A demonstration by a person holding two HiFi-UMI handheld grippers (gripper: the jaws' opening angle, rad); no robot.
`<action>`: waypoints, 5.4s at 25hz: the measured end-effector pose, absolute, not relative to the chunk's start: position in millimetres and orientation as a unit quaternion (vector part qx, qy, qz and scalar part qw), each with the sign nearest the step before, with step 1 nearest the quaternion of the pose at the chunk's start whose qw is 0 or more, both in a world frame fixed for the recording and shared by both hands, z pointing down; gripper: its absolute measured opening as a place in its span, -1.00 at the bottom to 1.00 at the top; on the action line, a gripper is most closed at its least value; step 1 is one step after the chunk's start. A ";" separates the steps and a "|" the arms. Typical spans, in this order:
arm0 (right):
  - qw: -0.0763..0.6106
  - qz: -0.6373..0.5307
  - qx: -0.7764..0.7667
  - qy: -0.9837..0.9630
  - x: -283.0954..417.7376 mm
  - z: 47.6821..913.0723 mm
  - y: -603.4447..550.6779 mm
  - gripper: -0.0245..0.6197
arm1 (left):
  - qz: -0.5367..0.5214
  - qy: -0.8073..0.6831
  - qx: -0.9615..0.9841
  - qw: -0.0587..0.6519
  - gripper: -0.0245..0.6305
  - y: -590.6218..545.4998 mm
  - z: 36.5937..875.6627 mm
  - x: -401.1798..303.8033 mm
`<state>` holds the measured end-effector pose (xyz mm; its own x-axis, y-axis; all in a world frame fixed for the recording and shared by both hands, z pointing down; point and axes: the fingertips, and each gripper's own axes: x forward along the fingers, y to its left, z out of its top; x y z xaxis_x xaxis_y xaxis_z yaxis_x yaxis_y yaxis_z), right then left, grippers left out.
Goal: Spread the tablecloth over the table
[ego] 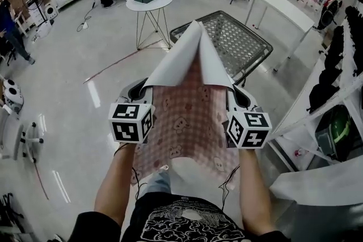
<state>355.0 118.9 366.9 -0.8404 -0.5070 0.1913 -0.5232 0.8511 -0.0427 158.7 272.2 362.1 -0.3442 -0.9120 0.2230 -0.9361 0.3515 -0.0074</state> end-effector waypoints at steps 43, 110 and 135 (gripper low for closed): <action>0.061 0.095 0.439 -0.891 178.7 359.9 -121.1 -0.90 | 0.099 -0.704 0.699 0.076 -0.90 -55.7 352.7 -84.7; 0.347 -0.008 0.656 -0.670 265.4 471.6 -380.0 -0.90 | 0.292 -0.465 0.828 0.116 -0.89 -441.4 509.9 -120.6; 0.436 0.014 0.624 -0.648 249.2 565.1 -358.3 -0.75 | 0.354 -0.420 0.827 0.120 -0.61 -415.9 605.9 -69.7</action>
